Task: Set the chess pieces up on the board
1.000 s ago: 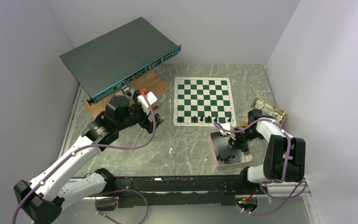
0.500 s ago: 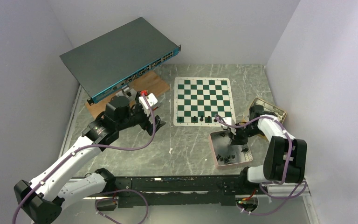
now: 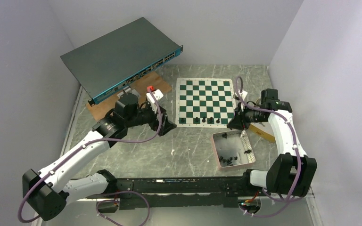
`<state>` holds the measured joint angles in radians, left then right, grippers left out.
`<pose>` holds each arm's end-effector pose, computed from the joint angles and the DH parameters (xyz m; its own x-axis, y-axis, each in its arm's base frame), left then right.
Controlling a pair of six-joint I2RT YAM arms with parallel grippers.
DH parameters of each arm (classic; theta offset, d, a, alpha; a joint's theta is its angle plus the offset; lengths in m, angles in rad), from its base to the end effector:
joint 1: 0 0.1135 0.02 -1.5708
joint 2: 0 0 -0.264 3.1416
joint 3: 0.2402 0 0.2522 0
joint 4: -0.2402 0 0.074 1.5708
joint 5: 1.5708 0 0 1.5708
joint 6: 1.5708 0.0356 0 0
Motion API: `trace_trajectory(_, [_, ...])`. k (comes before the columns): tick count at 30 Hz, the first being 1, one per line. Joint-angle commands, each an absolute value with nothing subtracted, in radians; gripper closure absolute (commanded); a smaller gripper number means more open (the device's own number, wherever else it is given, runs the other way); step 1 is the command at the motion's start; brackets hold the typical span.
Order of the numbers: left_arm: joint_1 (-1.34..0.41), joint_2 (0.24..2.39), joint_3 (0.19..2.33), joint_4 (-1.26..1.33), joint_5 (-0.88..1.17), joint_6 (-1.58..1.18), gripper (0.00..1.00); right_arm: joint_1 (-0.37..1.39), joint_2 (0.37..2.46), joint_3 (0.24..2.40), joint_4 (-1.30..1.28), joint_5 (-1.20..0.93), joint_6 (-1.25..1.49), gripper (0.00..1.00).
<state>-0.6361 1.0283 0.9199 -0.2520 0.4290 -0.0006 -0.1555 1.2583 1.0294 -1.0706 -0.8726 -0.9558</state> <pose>0.1788 -0.1505 0.3352 -0.2842 0.2092 -0.9357 0.8532 0.5004 -0.1472 0.2186 -0.0067 0.2742 -0.4648 -0.4586 -0.7574 -0.8370 0.5066 0.2069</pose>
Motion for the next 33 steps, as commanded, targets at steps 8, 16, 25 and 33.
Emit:
trace_trajectory(8, [-0.912,1.211,0.911,0.246,0.2,-0.434,0.01,-0.232,1.283,0.892,-0.559,-1.355,-0.142,1.0])
trace_trajectory(16, [-1.015,1.516,1.116,0.257,0.128,-0.517,0.1,-0.249,1.062,0.635,-0.055,-1.143,0.465,1.0])
trace_trajectory(25, [-1.074,1.663,1.207,0.27,0.003,-0.573,0.31,-0.243,1.104,0.651,-0.097,-1.146,0.516,1.0])
trace_trajectory(33, [-1.097,1.75,1.311,0.209,-0.069,-0.575,0.41,-0.232,1.084,0.649,-0.104,-1.164,0.528,1.0])
